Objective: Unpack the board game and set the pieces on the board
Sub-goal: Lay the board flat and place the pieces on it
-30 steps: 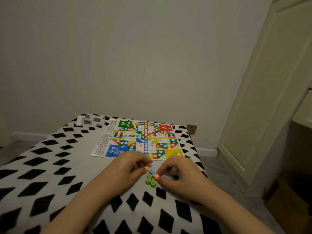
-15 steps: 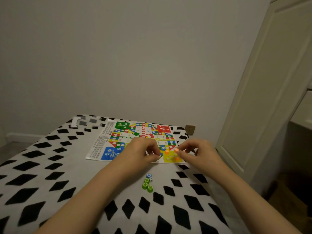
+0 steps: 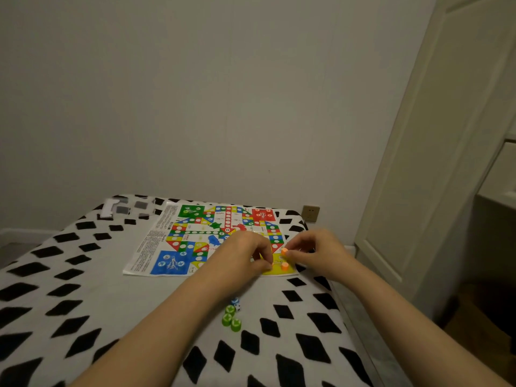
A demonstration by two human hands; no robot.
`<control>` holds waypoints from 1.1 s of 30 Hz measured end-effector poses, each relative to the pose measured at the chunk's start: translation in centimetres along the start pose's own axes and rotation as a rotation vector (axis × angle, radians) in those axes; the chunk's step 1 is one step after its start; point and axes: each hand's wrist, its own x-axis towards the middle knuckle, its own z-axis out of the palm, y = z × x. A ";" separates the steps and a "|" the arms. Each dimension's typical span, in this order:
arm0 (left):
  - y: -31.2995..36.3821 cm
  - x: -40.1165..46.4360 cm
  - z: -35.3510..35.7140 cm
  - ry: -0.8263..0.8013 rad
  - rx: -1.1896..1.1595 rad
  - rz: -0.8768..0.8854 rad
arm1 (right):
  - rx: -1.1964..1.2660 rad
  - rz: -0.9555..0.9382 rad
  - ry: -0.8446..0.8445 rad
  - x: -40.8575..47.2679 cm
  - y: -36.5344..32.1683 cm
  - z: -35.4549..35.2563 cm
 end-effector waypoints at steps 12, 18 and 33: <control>-0.1 0.1 0.4 0.017 0.045 0.054 | -0.056 -0.030 -0.001 0.5 0.7 0.5; -0.2 0.1 0.5 0.025 0.052 0.058 | -0.114 -0.025 -0.008 0.8 0.8 0.9; -0.8 -1.1 -0.2 0.085 -0.005 0.031 | -0.040 -0.019 0.031 -0.7 -0.5 0.1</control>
